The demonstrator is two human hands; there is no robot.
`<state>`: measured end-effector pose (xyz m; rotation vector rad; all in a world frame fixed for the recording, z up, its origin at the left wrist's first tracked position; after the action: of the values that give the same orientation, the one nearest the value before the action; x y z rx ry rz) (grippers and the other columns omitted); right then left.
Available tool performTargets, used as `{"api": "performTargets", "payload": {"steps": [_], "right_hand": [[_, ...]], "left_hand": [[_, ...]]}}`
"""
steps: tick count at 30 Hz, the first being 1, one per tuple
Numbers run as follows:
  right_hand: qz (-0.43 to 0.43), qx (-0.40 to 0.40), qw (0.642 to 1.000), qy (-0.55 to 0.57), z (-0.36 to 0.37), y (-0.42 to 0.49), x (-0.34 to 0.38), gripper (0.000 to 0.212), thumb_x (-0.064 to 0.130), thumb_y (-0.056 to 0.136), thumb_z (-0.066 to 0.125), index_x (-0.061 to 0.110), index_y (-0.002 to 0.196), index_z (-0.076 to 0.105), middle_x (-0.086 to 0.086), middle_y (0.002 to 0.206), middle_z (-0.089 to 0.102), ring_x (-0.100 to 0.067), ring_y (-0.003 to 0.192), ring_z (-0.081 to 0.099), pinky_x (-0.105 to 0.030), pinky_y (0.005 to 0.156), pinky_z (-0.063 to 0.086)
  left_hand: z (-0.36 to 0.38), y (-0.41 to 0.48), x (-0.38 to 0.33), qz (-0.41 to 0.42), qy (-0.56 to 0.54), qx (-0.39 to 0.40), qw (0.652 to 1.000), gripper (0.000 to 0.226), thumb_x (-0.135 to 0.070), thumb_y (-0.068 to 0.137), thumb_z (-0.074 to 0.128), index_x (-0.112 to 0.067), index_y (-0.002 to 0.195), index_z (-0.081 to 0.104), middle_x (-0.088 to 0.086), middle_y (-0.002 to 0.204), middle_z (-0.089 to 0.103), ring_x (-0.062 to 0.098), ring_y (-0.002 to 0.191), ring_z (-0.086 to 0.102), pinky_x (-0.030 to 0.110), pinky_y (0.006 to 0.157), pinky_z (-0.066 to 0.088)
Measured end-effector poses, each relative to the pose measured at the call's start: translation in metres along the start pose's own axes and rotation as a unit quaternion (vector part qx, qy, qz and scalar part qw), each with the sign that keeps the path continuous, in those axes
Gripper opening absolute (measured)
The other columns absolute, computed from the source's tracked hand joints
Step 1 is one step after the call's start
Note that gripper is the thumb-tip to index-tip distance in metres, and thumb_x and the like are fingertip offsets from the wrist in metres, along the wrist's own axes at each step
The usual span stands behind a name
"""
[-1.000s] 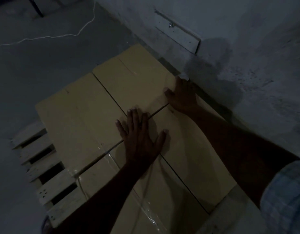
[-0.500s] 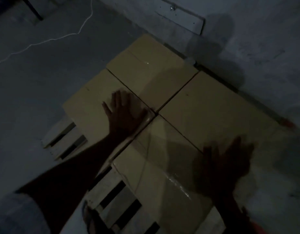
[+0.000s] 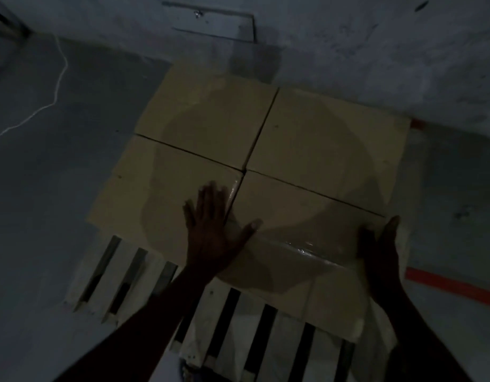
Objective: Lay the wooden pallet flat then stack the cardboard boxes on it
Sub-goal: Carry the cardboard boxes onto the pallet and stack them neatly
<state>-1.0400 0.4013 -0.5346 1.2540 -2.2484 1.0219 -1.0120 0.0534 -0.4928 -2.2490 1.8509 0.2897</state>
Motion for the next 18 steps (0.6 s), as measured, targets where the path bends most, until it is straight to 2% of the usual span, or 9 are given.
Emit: {"api": "performTargets", "payload": {"steps": [2,5,9,12,15,18], "right_hand": [[0.003,-0.001,1.0,0.028,0.001,-0.007,0.011,0.081,0.088,0.084,0.035,0.069,0.14,-0.02,-0.004,0.166,0.025,-0.032,0.144,0.037,-0.056,0.118,0.03],[-0.009,0.011,0.998,0.067,0.008,-0.013,0.024,0.09,0.087,0.084,0.036,0.054,0.151,-0.015,0.002,0.169,0.012,-0.025,0.15,0.027,-0.052,0.121,0.025],[-0.035,0.008,0.997,0.072,0.015,-0.003,0.02,0.098,0.087,0.082,0.036,0.047,0.152,-0.019,-0.007,0.168,0.014,-0.033,0.15,0.026,-0.054,0.12,0.027],[-0.026,0.014,0.997,0.073,0.017,-0.001,0.019,0.104,0.084,0.081,0.037,0.037,0.158,-0.013,-0.01,0.168,0.015,-0.034,0.151,0.025,-0.053,0.121,0.025],[-0.017,0.004,0.997,0.078,0.015,-0.004,0.022,0.101,0.084,0.082,0.037,0.037,0.159,-0.009,-0.009,0.167,0.019,-0.034,0.149,0.029,-0.053,0.12,0.027],[-0.005,-0.009,0.996,0.094,0.01,-0.01,0.03,0.097,0.081,0.087,0.043,0.038,0.16,-0.004,-0.006,0.166,0.024,-0.033,0.145,0.037,-0.051,0.118,0.032]], "left_hand": [[0.002,0.004,0.003,-0.003,-0.004,0.001,1.0,0.105,-0.09,0.085,0.031,-0.024,0.163,0.01,0.004,0.171,-0.001,0.022,0.158,-0.004,0.061,0.124,0.0],[0.005,0.006,-0.002,-0.016,0.0,-0.004,1.0,0.104,-0.089,0.085,0.03,-0.023,0.163,0.01,0.004,0.171,-0.001,0.02,0.158,-0.006,0.062,0.123,-0.001],[0.01,0.015,-0.005,-0.033,0.034,-0.019,0.999,0.102,-0.087,0.088,0.026,-0.019,0.163,0.012,0.006,0.171,0.003,0.022,0.158,-0.004,0.063,0.122,0.002],[0.013,0.016,-0.008,-0.041,0.048,-0.025,0.998,0.1,-0.084,0.089,0.03,-0.018,0.163,0.012,0.005,0.171,0.003,0.022,0.158,-0.004,0.063,0.123,0.001],[0.012,0.017,-0.005,-0.034,0.028,-0.004,0.999,0.097,-0.083,0.091,0.027,-0.02,0.163,0.009,0.004,0.171,-0.001,0.02,0.158,-0.008,0.06,0.124,-0.001],[-0.001,0.018,0.019,-0.05,0.002,-0.019,0.999,0.094,-0.08,0.093,0.017,-0.018,0.163,0.009,0.008,0.171,0.004,0.025,0.158,-0.004,0.06,0.124,0.004]]}}
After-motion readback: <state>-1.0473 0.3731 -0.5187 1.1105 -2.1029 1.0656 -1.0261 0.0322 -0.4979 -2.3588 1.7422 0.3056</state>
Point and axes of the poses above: each hand's wrist, its own y-axis towards the middle knuckle, its own z-axis out of the palm, x = y × z, the point moved 2 cm from there along y, towards the middle knuckle
